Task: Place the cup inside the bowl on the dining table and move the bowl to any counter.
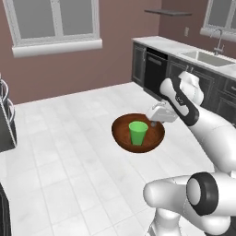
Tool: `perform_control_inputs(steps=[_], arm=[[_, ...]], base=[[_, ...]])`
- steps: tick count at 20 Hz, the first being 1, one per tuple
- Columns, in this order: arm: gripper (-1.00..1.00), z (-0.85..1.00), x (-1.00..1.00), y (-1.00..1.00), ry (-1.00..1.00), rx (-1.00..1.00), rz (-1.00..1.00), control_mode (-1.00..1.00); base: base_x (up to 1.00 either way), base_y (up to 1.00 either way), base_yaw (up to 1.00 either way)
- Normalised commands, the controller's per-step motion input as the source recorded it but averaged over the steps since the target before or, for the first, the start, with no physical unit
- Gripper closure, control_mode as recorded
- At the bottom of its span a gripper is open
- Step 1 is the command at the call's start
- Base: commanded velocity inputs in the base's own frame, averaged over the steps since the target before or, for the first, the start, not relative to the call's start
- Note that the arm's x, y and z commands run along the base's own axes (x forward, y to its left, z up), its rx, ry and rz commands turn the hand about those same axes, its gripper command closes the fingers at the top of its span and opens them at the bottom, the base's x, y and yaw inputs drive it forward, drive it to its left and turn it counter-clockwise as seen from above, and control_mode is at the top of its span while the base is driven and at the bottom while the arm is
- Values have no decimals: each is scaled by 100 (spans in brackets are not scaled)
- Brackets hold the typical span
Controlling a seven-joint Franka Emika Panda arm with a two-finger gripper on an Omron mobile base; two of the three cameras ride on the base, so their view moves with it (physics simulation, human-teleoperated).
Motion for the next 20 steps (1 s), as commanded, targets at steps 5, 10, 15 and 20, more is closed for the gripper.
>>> perform_control_inputs(steps=[5,10,15,20], arm=[[100,0,0,0,0,0,0,100],[100,0,0,0,0,0,0,100],[100,0,0,0,0,0,0,100],[100,0,0,0,0,0,0,100]], base=[[58,40,-1],[32,35,0],[53,37,0],[72,35,0]])
